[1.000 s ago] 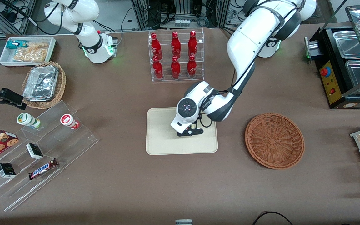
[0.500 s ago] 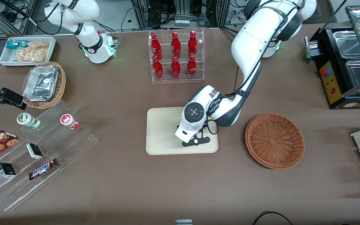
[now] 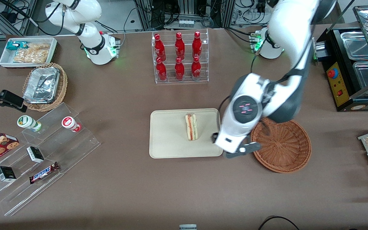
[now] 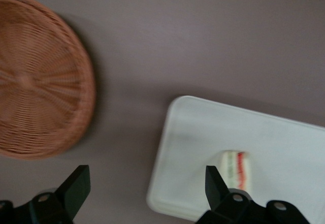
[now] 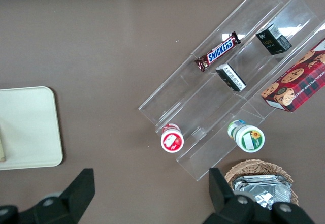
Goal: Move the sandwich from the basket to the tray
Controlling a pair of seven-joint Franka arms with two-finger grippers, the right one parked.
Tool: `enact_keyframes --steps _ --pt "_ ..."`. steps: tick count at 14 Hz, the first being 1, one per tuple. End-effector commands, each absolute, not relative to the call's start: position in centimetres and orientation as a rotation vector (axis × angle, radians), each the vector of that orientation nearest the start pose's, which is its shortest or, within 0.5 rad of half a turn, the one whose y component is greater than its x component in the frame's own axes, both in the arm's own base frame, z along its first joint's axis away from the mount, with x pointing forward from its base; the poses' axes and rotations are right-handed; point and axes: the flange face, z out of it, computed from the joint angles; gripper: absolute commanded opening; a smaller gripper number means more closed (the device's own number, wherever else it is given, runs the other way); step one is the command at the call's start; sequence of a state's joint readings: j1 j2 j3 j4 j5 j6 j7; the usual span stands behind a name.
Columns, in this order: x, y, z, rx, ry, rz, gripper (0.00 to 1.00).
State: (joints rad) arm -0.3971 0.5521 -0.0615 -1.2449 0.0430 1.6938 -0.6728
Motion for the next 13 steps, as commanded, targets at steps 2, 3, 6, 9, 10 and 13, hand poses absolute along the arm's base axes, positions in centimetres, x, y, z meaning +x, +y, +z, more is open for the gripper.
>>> enact_keyframes --steps 2,3,6,9,10,13 --pt "62.1 -17.9 50.4 -3.048 -0.138 0.259 1.00" --pt "61.4 -14.8 52.6 -3.053 -0.096 0.288 1.00" --pt "58.6 -9.4 57.5 -3.055 -0.090 0.313 1.00" --pt "55.0 -9.2 61.8 -3.073 -0.091 0.224 1.00" --pt "53.5 -9.6 62.9 -3.065 -0.090 0.197 1.00" --pt "50.1 -10.1 64.2 -3.040 -0.084 0.171 1.00"
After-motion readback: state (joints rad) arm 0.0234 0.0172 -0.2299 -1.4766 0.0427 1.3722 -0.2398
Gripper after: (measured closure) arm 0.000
